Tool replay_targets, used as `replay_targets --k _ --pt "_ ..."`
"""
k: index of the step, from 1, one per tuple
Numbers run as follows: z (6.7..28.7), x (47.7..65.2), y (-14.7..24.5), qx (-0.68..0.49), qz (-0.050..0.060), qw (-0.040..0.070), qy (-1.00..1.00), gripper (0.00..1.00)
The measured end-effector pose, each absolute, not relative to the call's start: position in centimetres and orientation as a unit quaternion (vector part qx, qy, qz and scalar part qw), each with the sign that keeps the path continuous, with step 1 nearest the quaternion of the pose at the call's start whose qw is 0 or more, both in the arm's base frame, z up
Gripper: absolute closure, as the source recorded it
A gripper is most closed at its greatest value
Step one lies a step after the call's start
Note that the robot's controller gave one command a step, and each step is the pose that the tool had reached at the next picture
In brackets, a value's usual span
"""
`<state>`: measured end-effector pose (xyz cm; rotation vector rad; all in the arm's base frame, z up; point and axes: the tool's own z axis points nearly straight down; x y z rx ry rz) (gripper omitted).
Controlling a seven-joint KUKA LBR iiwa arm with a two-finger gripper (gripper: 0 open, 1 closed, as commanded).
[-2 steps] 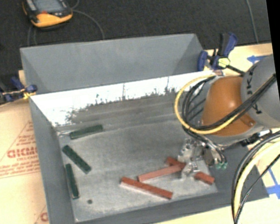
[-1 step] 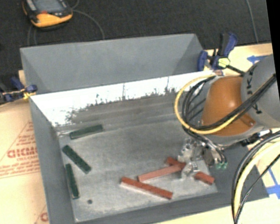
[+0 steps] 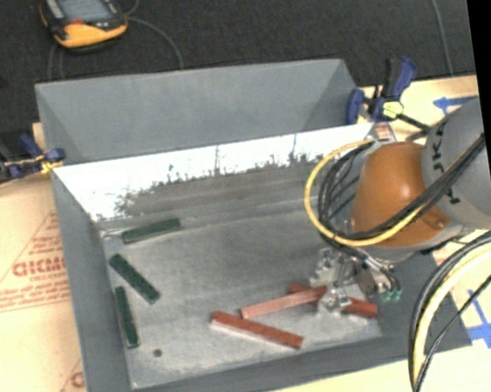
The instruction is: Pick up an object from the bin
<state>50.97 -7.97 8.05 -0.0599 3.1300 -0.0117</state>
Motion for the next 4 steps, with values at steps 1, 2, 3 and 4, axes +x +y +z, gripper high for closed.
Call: replay_targets --k 1,2,3,4 --pt "8.1 51.2 -7.5 -0.014 -0.006 0.004 1.0 1.0" --pt "8.9 53.3 -8.4 0.121 0.0 0.002 0.993 1.0" --pt "13.8 52.8 -10.1 0.062 0.0 -0.002 0.998 1.0" --pt "15.3 52.8 -10.5 0.033 -0.001 -0.001 0.999 1.0"
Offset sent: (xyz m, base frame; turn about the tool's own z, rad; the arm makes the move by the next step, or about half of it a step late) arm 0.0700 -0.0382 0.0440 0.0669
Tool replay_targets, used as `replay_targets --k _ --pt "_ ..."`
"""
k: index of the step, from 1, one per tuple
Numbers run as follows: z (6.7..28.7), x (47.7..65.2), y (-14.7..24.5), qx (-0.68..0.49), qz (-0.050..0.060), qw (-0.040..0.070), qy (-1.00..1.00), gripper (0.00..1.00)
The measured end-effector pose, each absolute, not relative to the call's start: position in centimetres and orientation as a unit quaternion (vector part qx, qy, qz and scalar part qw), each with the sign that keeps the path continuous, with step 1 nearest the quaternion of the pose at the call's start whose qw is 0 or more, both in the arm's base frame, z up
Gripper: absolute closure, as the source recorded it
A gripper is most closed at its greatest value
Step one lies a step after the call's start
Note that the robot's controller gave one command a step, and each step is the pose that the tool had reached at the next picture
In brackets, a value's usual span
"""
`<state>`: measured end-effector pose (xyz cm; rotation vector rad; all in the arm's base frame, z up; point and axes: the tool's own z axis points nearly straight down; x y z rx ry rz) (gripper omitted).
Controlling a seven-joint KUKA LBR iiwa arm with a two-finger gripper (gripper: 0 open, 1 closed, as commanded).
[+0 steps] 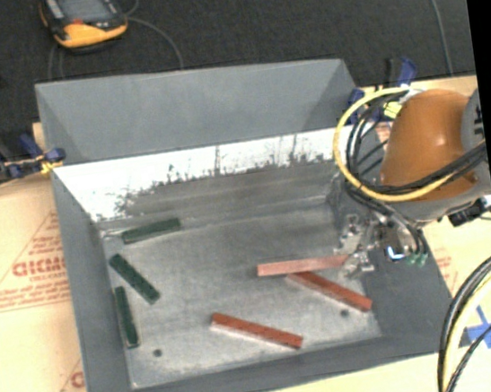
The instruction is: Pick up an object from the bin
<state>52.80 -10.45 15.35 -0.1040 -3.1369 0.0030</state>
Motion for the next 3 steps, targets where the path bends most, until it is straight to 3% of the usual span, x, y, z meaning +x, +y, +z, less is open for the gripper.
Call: replay_targets --k 1,2,3 --pt "18.0 56.6 -10.7 -0.032 0.0 -0.004 -0.999 1.0" --pt "20.0 55.6 -9.2 -0.061 0.0 -0.002 -0.998 1.0" --pt "24.7 56.5 -9.9 -0.134 0.0 -0.002 -0.991 1.0"
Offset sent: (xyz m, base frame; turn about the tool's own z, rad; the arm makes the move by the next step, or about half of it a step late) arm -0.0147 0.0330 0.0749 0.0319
